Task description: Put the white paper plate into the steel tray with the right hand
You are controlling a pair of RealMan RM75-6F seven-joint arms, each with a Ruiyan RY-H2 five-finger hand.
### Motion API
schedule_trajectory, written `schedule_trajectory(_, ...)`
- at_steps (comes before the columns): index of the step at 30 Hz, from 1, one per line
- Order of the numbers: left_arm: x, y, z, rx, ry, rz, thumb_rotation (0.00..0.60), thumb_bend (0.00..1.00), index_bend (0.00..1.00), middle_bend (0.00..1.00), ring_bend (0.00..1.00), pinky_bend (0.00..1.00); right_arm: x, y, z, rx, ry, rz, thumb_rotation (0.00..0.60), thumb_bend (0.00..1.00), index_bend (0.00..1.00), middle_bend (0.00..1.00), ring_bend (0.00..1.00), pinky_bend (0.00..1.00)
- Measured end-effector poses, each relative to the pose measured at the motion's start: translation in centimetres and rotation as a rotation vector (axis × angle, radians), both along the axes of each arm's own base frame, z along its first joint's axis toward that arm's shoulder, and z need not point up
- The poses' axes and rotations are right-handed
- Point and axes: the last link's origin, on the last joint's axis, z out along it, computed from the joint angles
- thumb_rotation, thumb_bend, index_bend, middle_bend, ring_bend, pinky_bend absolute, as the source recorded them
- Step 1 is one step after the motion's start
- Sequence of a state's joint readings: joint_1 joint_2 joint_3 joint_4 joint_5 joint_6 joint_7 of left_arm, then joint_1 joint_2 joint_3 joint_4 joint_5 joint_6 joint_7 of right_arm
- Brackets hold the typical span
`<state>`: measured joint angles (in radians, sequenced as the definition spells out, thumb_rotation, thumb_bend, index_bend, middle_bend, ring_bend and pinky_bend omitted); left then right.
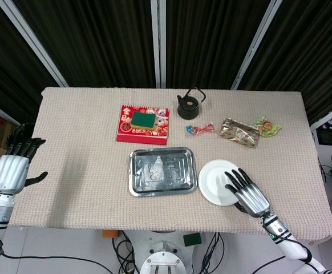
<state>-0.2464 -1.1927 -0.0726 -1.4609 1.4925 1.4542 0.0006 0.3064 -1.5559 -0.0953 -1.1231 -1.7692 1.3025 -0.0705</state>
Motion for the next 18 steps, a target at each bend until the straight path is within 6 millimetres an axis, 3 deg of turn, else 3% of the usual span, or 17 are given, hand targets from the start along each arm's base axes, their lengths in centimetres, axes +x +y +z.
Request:
schedule_trajectory(9, -0.2, 0.0, -0.1, -0.003, -0.001, 0.007, 0.600, 0.11, 0.18, 0.19, 0.14, 0.16, 0.4, -0.3, -0.1, -0.054, -0.040, 0.039, 0.600, 0.47, 0.54, 0.10, 0.00, 0.00)
schedule_trajectory(18, -0.5, 0.0, -0.1, -0.004, -0.002, 0.015, 0.600, 0.11, 0.18, 0.19, 0.14, 0.16, 1.1, -0.9, 0.7, -0.162, -0.117, 0.107, 0.600, 0.48, 0.69, 0.13, 0.00, 0.00)
